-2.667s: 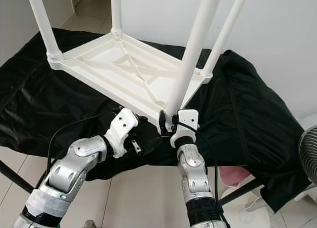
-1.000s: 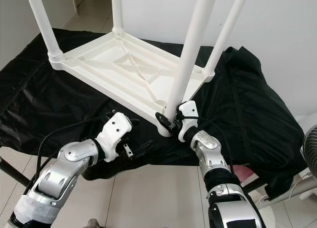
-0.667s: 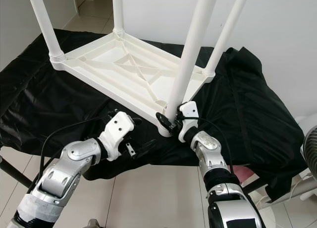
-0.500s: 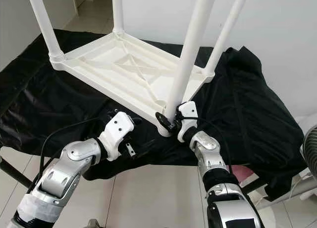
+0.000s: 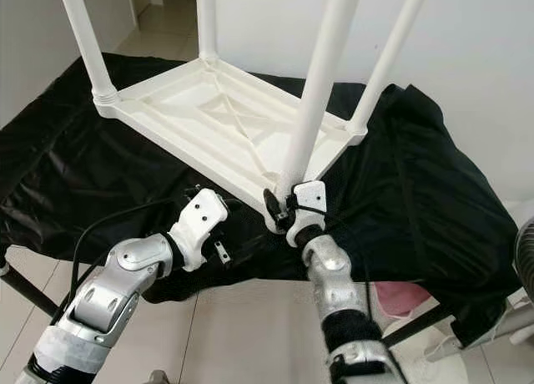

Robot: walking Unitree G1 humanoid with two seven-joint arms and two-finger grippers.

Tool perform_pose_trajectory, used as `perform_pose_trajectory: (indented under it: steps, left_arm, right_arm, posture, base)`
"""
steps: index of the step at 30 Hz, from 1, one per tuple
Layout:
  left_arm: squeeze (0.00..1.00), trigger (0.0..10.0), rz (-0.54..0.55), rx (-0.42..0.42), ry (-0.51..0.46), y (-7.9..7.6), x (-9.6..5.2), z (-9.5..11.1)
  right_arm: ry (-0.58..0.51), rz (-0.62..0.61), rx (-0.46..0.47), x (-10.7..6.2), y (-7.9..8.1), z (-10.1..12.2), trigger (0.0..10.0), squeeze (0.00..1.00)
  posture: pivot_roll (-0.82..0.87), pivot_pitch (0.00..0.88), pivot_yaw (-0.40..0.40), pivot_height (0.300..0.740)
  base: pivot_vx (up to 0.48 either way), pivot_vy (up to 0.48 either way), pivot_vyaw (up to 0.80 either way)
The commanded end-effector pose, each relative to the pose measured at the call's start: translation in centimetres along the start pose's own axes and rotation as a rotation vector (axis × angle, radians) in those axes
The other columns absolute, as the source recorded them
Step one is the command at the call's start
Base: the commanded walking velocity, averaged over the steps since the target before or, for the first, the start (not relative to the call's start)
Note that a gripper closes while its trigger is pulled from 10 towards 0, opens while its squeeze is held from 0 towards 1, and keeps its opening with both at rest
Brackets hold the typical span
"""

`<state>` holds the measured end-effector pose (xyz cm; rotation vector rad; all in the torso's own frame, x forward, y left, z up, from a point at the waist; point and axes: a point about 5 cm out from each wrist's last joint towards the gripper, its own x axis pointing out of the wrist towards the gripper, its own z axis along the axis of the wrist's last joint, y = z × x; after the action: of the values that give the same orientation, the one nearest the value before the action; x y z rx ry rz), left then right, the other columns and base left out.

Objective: Building children table

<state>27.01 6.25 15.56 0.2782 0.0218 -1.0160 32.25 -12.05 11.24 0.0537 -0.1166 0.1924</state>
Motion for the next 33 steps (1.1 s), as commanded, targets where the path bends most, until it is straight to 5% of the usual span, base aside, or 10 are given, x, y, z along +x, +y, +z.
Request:
perform_pose_trajectory:
  steps: [1,3,6,18,19,33]
  left_arm:
    - [0.00,10.0,0.033,0.017,-0.008,0.1,0.3,0.2]
    - [0.00,10.0,0.035,0.014,-0.012,0.0,0.4,0.2]
    - [0.00,10.0,0.035,0.014,-0.013,0.0,0.5,0.3]
    - [0.00,10.0,0.081,-0.002,-0.008,0.5,0.1,0.0]
    - [0.00,10.0,0.085,-0.002,-0.009,0.5,0.1,0.1]
    - [0.00,10.0,0.090,-0.009,-0.025,0.2,0.4,0.3]
  right_arm:
    - [0.091,-0.198,0.019,-1.3,-1.7,-1.8,10.0,0.00]
    - [0.064,-0.320,0.061,-1.4,-1.2,-1.4,10.0,0.00]
    - [0.060,-0.343,0.076,-1.4,-0.8,-1.3,10.0,0.00]
    - [0.006,-0.163,0.098,-1.3,1.6,-0.1,10.0,0.00]
    - [-0.018,-0.136,0.111,-1.4,1.7,0.1,10.0,0.96]
    - [-0.041,-0.059,0.054,-1.8,0.3,0.6,10.0,1.00]
  posture:
    - [0.02,0.027,-0.067,0.740]
    - [0.02,0.032,-0.068,0.740]
    - [0.02,0.037,-0.069,0.740]
    - [0.05,0.024,-0.086,0.740]
    - [0.05,0.024,-0.086,0.740]
    - [0.08,0.001,-0.114,0.740]
  base:
    - [0.000,0.000,0.00]
    - [0.000,0.000,0.00]
    - [0.000,0.000,0.00]
    - [0.000,0.000,0.00]
    - [0.000,0.000,0.00]
    - [0.000,0.000,0.00]
